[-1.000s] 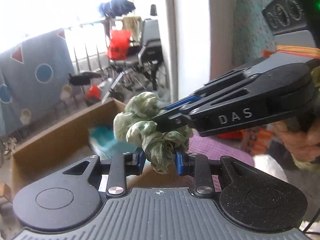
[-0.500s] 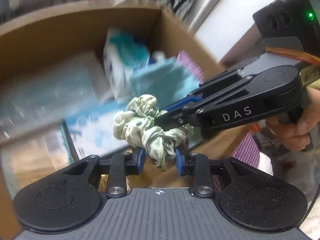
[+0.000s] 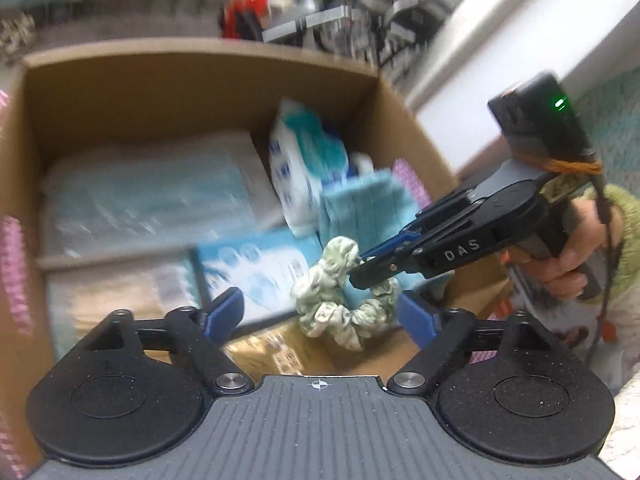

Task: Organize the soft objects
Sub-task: 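Lower the scrunchie into the box and open the right tool, then move the right tool to the pink plush toy and close on it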

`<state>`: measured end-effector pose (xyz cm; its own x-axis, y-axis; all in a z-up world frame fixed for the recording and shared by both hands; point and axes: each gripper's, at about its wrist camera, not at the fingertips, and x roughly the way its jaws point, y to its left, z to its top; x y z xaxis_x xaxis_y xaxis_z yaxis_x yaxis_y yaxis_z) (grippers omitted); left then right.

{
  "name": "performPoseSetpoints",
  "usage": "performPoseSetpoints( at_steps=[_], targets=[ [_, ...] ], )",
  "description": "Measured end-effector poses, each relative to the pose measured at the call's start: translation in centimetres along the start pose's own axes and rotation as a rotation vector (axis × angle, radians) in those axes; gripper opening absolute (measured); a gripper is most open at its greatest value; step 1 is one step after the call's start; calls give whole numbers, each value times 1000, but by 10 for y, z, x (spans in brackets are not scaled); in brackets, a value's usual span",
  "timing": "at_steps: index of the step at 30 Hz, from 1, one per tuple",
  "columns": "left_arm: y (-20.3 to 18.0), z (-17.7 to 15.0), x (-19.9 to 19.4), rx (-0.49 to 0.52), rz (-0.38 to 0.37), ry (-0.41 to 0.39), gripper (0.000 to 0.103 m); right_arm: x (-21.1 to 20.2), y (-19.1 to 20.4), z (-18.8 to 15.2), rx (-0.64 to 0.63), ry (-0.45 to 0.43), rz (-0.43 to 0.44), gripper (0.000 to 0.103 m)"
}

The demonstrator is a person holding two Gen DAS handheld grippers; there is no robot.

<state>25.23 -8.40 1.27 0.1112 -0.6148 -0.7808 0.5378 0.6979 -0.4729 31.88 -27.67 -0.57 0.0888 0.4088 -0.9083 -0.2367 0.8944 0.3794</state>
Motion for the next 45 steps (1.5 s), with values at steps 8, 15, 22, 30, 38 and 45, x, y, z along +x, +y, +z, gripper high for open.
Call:
performPoseSetpoints(
  at_steps=[8, 15, 22, 30, 38, 45],
  targets=[
    [17, -18, -74, -38, 31, -257, 95, 23, 12, 12, -55, 50, -23, 19],
    [41, -36, -100, -95, 67, -356, 96, 41, 14, -15, -55, 199, -129, 19],
    [50, -53, -113, -123, 78, -430, 100, -3, 25, -4, -38, 92, -184, 59],
    [59, -80, -136, -151, 120, -489, 102, 5, 42, 14, -60, -37, -120, 47],
    [65, -113, -156, -221, 200, -529, 102, 21, 23, 10, 81, 21, -81, 48],
    [75, -147, -169, -300, 204, -543, 102, -36, 46, -32, 77, -169, -46, 55]
  ],
)
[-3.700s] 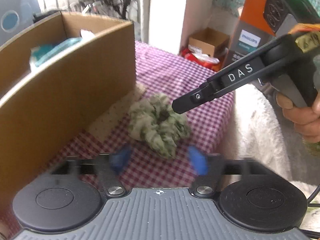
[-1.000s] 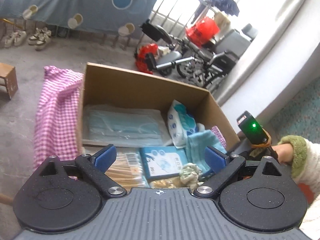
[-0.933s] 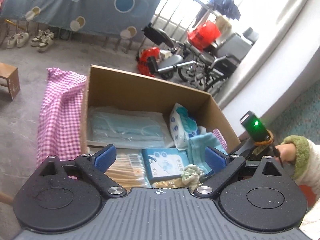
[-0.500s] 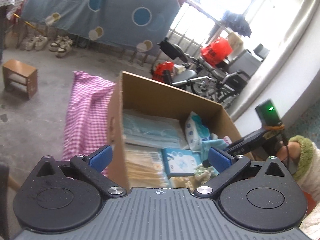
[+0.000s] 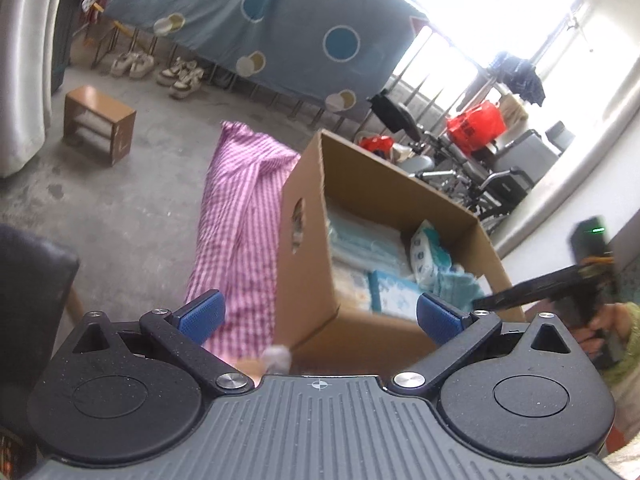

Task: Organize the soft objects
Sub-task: 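Move the right tool to the pink plush toy and close on it, then lift the plush toy with the right tool and carry it over the box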

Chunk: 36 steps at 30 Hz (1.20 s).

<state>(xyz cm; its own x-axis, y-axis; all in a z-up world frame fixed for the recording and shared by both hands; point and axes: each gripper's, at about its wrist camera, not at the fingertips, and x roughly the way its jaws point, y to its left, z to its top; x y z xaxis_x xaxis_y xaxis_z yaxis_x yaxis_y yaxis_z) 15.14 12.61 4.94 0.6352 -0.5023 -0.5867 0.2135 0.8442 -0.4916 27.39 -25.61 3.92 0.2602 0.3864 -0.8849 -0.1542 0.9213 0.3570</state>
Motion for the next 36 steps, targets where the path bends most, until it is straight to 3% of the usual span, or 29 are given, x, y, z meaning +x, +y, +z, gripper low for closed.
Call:
performPoseSetpoints(
  at_steps=[6, 10, 14, 19, 24, 36],
  targets=[
    [13, -16, -19, -20, 16, 35, 103, -56, 36, -55, -4, -178, 205, 68],
    [25, -31, -22, -33, 8, 82, 103, -41, 52, -87, 58, -226, 356, 79],
    [34, -52, -13, -31, 24, 154, 103, 16, 54, -111, 222, -178, 467, 79],
    [38, -74, 1, 7, 70, 202, 103, 88, 61, -120, 376, -100, 472, 79],
    [41, -81, 14, 26, 16, 249, 103, 119, 81, -113, 366, -44, 455, 79],
    [45, -90, 39, 41, -7, 300, 103, 155, 128, -98, 239, 14, 434, 85]
  ],
)
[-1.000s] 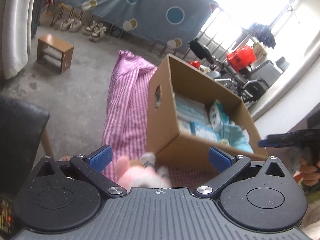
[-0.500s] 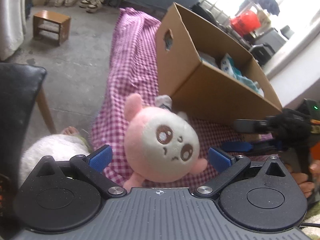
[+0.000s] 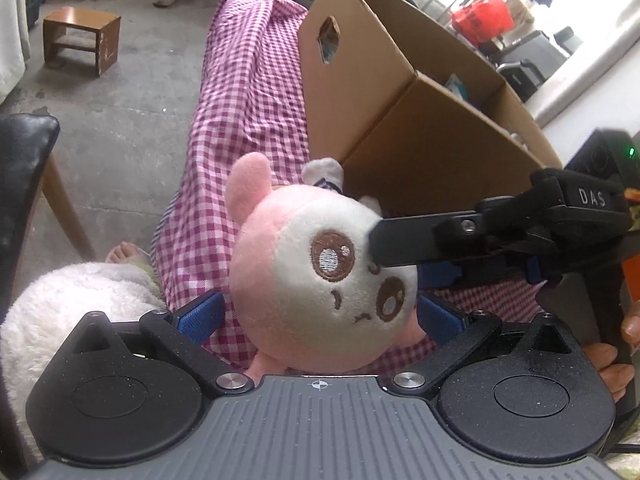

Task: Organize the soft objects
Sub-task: 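Lift the plush toy with the right tool and carry it over the box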

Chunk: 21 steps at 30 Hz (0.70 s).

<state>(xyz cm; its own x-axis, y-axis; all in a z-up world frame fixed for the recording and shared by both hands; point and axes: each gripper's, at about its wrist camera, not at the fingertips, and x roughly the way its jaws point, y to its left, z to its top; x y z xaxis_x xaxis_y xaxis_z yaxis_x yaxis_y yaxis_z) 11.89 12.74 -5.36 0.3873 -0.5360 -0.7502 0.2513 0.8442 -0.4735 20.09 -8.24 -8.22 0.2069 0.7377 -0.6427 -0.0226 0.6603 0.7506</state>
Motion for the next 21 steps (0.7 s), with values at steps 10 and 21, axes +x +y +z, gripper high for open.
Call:
performPoseSetpoints(
  at_steps=[10, 21],
  targets=[
    [-18, -7, 5, 66, 41, 8, 102, 3, 19, -7, -71, -20, 44, 72],
    [-36, -18, -36, 61, 80, -80, 102, -19, 49, -32, -167, -29, 132, 72]
  ],
)
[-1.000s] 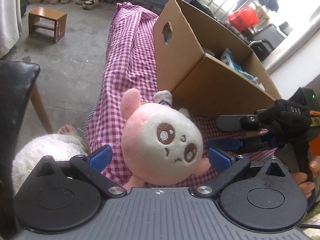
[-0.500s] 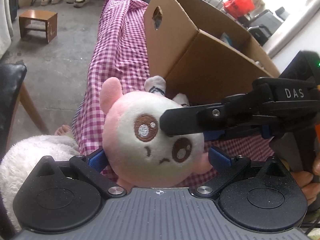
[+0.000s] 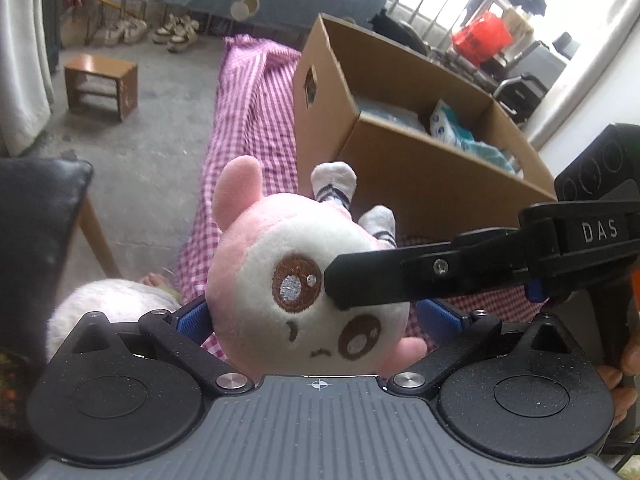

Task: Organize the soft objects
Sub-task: 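Lift the plush toy with the right tool and carry it over the box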

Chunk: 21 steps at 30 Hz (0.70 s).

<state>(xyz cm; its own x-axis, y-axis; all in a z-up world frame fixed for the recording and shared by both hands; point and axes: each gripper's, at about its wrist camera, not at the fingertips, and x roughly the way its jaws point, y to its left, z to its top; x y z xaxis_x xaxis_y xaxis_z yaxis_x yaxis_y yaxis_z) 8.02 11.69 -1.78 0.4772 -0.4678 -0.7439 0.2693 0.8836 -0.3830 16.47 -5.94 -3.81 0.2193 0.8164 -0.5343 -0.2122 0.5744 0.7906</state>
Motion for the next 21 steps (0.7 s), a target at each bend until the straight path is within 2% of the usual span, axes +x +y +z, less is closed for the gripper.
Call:
performPoseSetpoints(
  at_steps=[9, 14, 18, 21],
  targets=[
    [-29, 8, -43, 41, 87, -113, 102, -28, 37, -2, -101, -78, 88, 71],
    [-56, 33, -55, 120, 119, -163, 102, -69, 43, 12, -136, -165, 125, 71],
    [-89, 63, -52, 223, 123, -201, 102, -110, 42, 39, -169, -240, 103, 71],
    [-112, 93, -37, 295, 89, -218, 102, -135, 35, 65, -175, -265, 46, 71]
  ],
)
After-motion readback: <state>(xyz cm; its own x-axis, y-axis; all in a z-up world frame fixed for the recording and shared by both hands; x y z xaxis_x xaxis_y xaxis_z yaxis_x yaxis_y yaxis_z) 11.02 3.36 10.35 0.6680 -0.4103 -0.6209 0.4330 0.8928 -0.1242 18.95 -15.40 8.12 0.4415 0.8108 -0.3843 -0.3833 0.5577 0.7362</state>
